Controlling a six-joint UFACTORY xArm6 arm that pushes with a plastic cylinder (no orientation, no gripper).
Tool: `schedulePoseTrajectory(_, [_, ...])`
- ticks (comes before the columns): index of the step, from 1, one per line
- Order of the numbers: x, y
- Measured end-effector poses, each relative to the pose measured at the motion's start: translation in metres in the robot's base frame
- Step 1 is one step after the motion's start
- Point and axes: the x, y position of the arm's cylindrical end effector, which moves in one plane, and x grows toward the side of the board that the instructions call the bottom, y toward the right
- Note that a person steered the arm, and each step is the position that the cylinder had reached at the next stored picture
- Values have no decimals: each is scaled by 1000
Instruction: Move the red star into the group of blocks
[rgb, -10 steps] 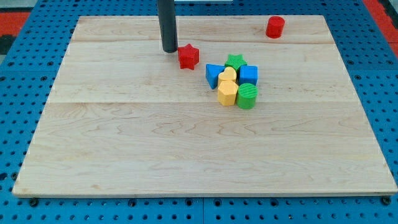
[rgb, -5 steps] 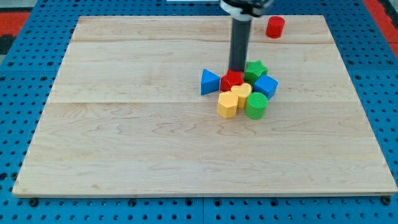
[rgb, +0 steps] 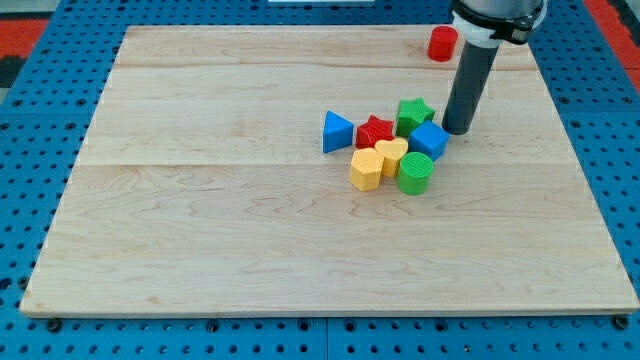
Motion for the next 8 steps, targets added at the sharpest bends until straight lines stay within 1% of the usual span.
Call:
schedulePoseTrajectory(1, [12,-24])
schedulePoseTrajectory(2, [35,-30])
schedulePoseTrajectory(3, [12,-32])
schedulePoseTrajectory(4, [-48,-32])
schedulePoseTrajectory(5, [-50,-48])
schedulePoseTrajectory(6, [-15,-63])
schedulePoseTrajectory(7, [9,-77])
schedulePoseTrajectory(8, [15,-77])
